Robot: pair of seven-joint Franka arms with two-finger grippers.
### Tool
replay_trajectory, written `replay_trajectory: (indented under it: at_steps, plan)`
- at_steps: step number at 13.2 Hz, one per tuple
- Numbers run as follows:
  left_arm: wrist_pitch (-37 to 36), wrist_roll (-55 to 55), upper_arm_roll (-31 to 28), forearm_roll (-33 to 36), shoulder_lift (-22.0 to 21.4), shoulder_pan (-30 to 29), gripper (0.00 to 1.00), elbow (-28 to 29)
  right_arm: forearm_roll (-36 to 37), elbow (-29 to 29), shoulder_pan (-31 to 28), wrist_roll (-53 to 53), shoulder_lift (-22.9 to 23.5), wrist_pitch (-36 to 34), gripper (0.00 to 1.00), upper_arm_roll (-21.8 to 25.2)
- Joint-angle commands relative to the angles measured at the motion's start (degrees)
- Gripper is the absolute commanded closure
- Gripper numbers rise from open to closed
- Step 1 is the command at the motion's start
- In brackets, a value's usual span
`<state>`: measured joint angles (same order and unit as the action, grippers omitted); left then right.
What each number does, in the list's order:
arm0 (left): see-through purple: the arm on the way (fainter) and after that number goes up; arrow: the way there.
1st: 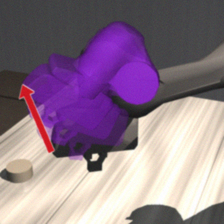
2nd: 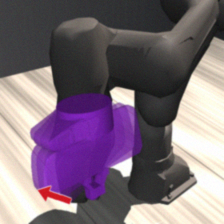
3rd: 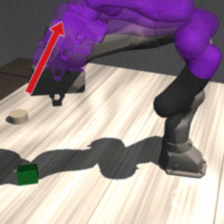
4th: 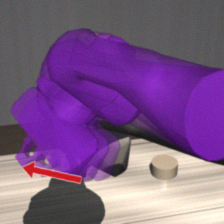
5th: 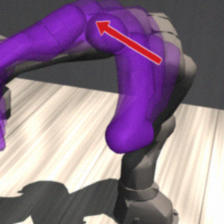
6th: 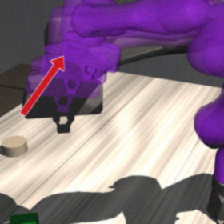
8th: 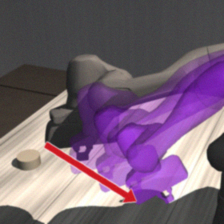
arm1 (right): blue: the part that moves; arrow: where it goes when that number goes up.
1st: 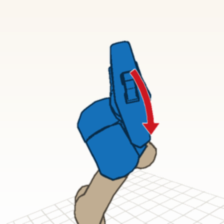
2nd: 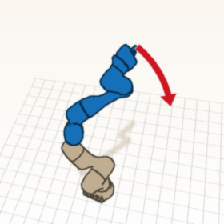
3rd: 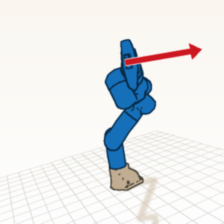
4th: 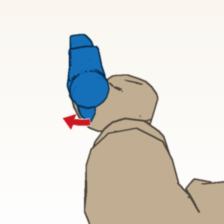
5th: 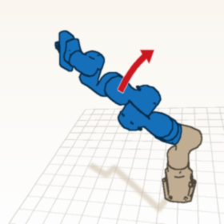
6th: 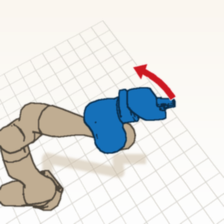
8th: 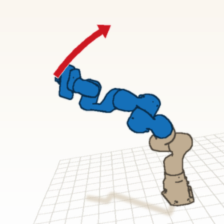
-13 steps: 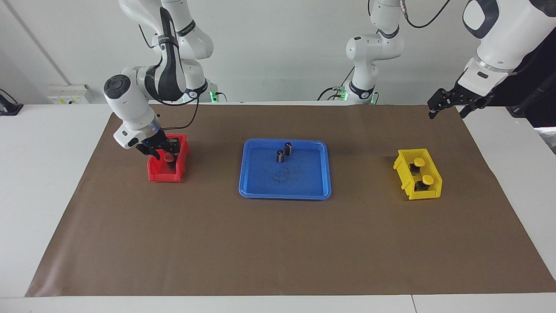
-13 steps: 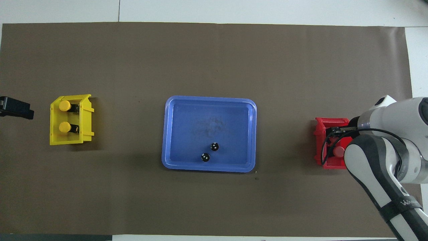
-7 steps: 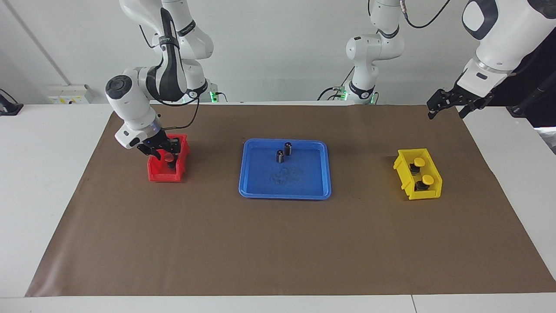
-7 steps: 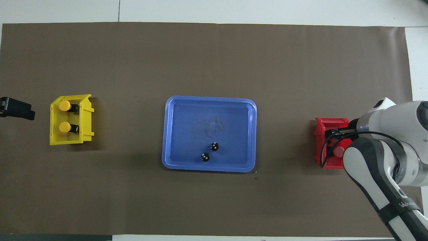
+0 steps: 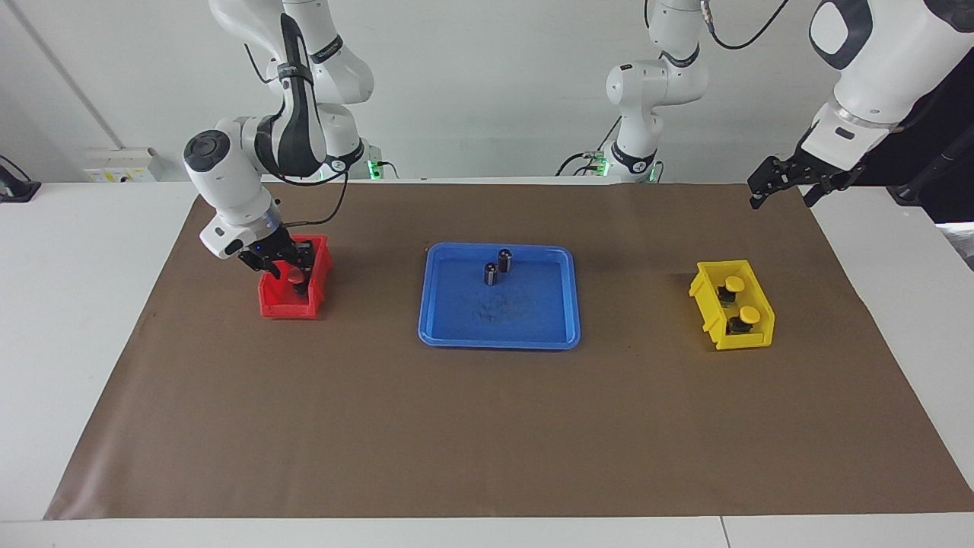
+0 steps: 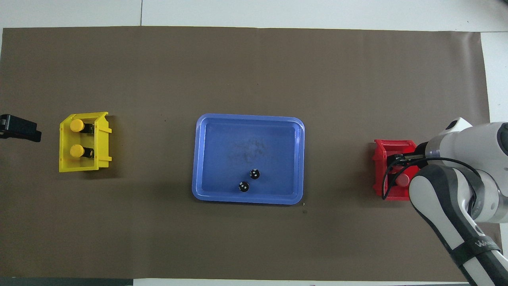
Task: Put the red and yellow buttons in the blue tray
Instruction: 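Reach the right gripper into the red bin and grasp a red button, then carry the red button into the blue tray while the left gripper reaches the yellow bin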
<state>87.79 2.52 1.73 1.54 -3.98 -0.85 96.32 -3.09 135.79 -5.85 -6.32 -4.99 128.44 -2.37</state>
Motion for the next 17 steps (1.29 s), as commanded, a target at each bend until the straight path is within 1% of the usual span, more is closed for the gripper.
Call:
replay_trajectory:
  at_steps: [1,5,6,8,10,12,14,15,16,17]
  plan:
    - [0.5,-1.3,-0.2,1.2,-1.7,0.7,0.0,1.9,-1.1,1.6,-0.8,-1.9,-1.5,0.9,0.41,-0.3]
    - [0.5,-1.4,-0.2,1.2,-1.9,0.2,0.0,2.6,-1.1,2.3,-0.5,-1.9,-1.7,1.3,0.41,-0.4]
    - [0.5,-1.2,-0.2,1.2,-2.5,0.0,0.0,3.3,-1.1,2.9,-0.5,-2.0,-1.8,2.1,0.41,-0.4]
    - [1.1,-1.0,-0.3,1.2,-2.4,0.0,0.0,3.3,-1.1,3.4,-0.5,-2.6,-2.0,3.0,0.42,-0.4]
    - [1.4,-0.8,-0.6,1.2,-3.0,-0.1,0.0,4.7,-1.1,3.4,-0.4,-2.6,-2.0,3.1,0.49,-0.4]
    - [1.5,-0.7,-0.8,1.2,-3.3,-0.1,0.0,5.1,-1.1,3.4,-0.3,-2.6,-2.0,3.2,0.62,-0.4]
    - [1.3,-0.9,-0.8,1.2,-3.4,-0.1,0.0,5.2,-1.0,3.1,0.0,-2.5,-1.9,3.2,0.78,-0.4]
    - [1.3,-1.0,-0.8,1.2,-3.4,-0.1,0.0,5.3,-1.0,2.1,0.0,-2.6,-1.5,2.5,0.82,-0.4]
    - [1.5,-1.1,-0.8,1.2,-3.5,-0.1,0.0,5.4,-1.0,0.2,-0.1,-3.1,-1.1,0.9,0.82,-0.4]
    - [1.5,-1.1,-0.8,1.2,-3.5,-0.1,0.0,5.4,-0.6,-3.4,-0.2,-4.1,0.0,-3.5,0.82,-0.4]
